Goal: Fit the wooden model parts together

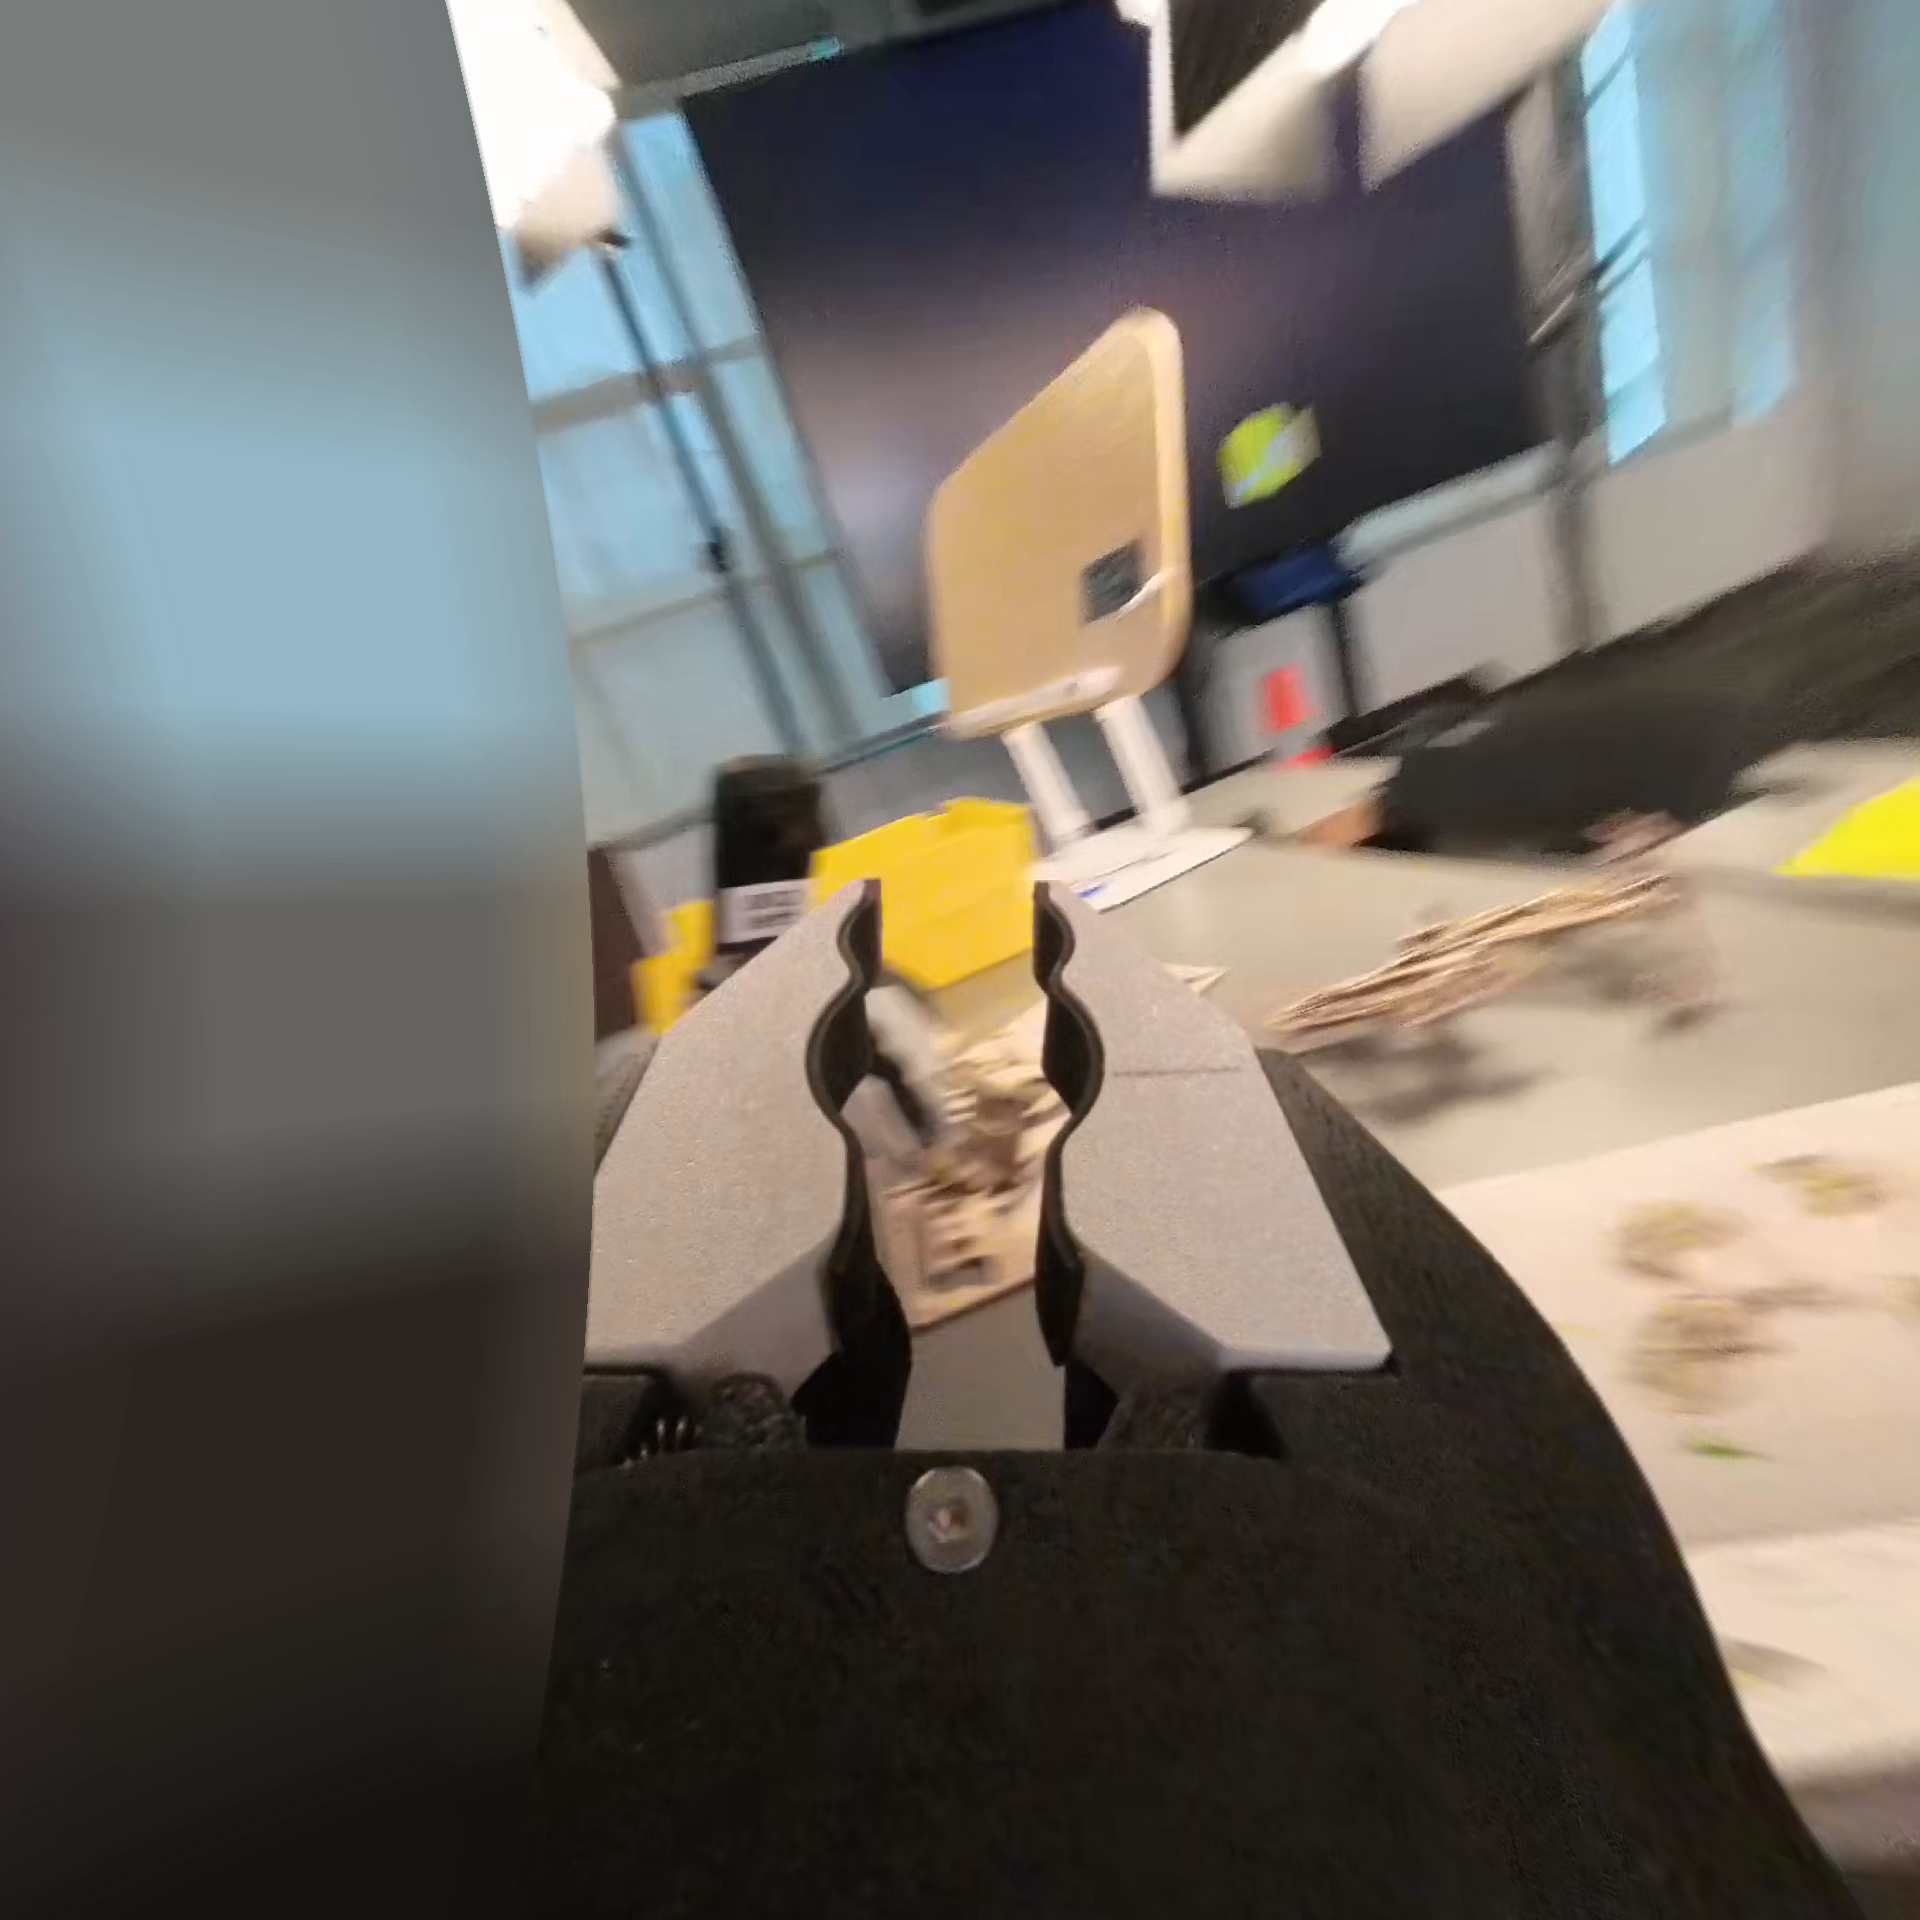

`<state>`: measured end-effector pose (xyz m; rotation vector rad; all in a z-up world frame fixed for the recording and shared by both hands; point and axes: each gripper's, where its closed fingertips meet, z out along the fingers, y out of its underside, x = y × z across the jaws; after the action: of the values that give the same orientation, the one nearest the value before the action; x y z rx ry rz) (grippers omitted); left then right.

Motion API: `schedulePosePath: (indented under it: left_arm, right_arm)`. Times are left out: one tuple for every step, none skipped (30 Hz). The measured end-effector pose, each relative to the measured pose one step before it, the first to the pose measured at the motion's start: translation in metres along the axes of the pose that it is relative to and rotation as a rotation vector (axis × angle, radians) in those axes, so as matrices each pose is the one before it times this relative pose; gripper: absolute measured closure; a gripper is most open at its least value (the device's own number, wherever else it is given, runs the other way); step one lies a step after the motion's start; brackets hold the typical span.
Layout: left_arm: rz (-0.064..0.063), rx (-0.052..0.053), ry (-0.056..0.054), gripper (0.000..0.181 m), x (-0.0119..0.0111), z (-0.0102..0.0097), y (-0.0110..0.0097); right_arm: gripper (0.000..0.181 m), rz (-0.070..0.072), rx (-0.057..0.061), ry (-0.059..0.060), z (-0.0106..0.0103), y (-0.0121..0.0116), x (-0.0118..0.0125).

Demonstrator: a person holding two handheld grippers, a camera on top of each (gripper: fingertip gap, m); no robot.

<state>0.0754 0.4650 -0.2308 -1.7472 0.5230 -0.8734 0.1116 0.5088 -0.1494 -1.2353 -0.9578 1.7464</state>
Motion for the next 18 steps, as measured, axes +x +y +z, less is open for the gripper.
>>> schedulePosePath:
  left_arm:
    - [0.0055,-0.0516,0.0105,0.176,0.00305,0.00483,0.00686]
    - [0.0184,-0.0548,0.002,0.176,0.00278,0.00622,0.00729]
    - [0.0286,-0.055,-0.0044,0.176,0.00293,0.00742,0.00741]
    - [0.033,-0.0504,-0.0013,0.176,0.00397,0.00785,0.00651]
    - [0.0306,-0.0462,-0.0002,0.176,0.00403,0.00778,0.00567]
    - [0.0263,-0.0491,-0.0012,0.176,0.0034,0.00705,0.00574]
    - [0.0264,-0.0503,-0.0112,0.176,0.00143,0.00575,0.00567]
    - [0.0242,-0.0423,-0.016,0.176,0.00038,0.00443,0.00501]
    - [0.0155,-0.0334,-0.0075,0.175,0.0012,0.00317,0.00405]
    - [-0.0042,-0.0227,0.0073,0.169,0.00285,0.00193,0.00286]
    - [-0.0136,-0.0104,0.0196,0.163,0.00453,0.00076,0.00131]
    - [0.0013,0.0011,0.0238,0.162,0.0056,-0.00071,-0.0001]
    - [0.0193,-0.0043,0.0335,0.158,0.00748,-0.00163,0.0008]
    - [0.0206,-0.0137,0.0229,0.155,0.00596,-0.00228,0.0025]
    - [0.0168,-0.0053,0.0169,0.151,0.00411,-0.00315,0.00205]
    - [0.0126,0.0207,0.0222,0.147,0.00374,-0.00435,-0.00054]
    - [-0.0014,0.0425,0.0182,0.145,0.00196,-0.00589,-0.00374]
    - [-0.0113,0.0536,0.0317,0.144,0.00262,-0.00656,-0.00605]
  right_arm:
    - [0.153,-0.1299,0.0335,0.092,-0.00726,-0.00912,0.00831]
    - [0.153,-0.1295,0.038,0.1183,-0.00942,-0.00932,0.01416]
    - [0.154,-0.1222,0.0411,0.1349,-0.01072,-0.00846,0.01916]
    - [0.155,-0.1136,0.0391,0.1309,-0.01056,-0.0065,0.02141]
    - [0.155,-0.0991,0.0308,0.1098,-0.0089,-0.00373,0.02044]
    - [0.155,-0.0793,0.0175,0.0804,-0.00619,-0.0008,0.01722]
    - [0.154,-0.0618,0.0029,0.0508,-0.00336,0.00208,0.01291]
    - [0.154,-0.045,-0.0079,0.0326,-0.00145,0.00419,0.00942]
    - [0.154,-0.0321,-0.0112,0.0204,-0.00026,0.00535,0.00628]
    - [0.153,-0.0218,-0.0115,0.0161,0.00057,0.00605,0.00473]
    - [0.152,-0.0089,-0.0139,0.0164,0.00129,0.00602,0.00408]
    - [0.151,0.0025,-0.0165,0.007,0.00199,0.00519,0.00265]
    - [0.15,0.0079,-0.0158,0.0011,0.00174,0.00393,0.00189]
    - [0.149,0.0056,-0.0086,0.0059,0.00077,0.00224,0.00254]
    - [0.149,0.0018,0.0027,0.0124,-0.00031,0.0003,0.00335]
    - [0.149,0.0029,0.009,0.0162,-0.00077,-0.00074,0.00403]
    - [0.149,0.0094,0.0051,0.012,-0.00062,-0.00016,0.00378]
    - [0.147,0.0154,-0.0046,0.0045,0.00027,0.00107,0.00262]
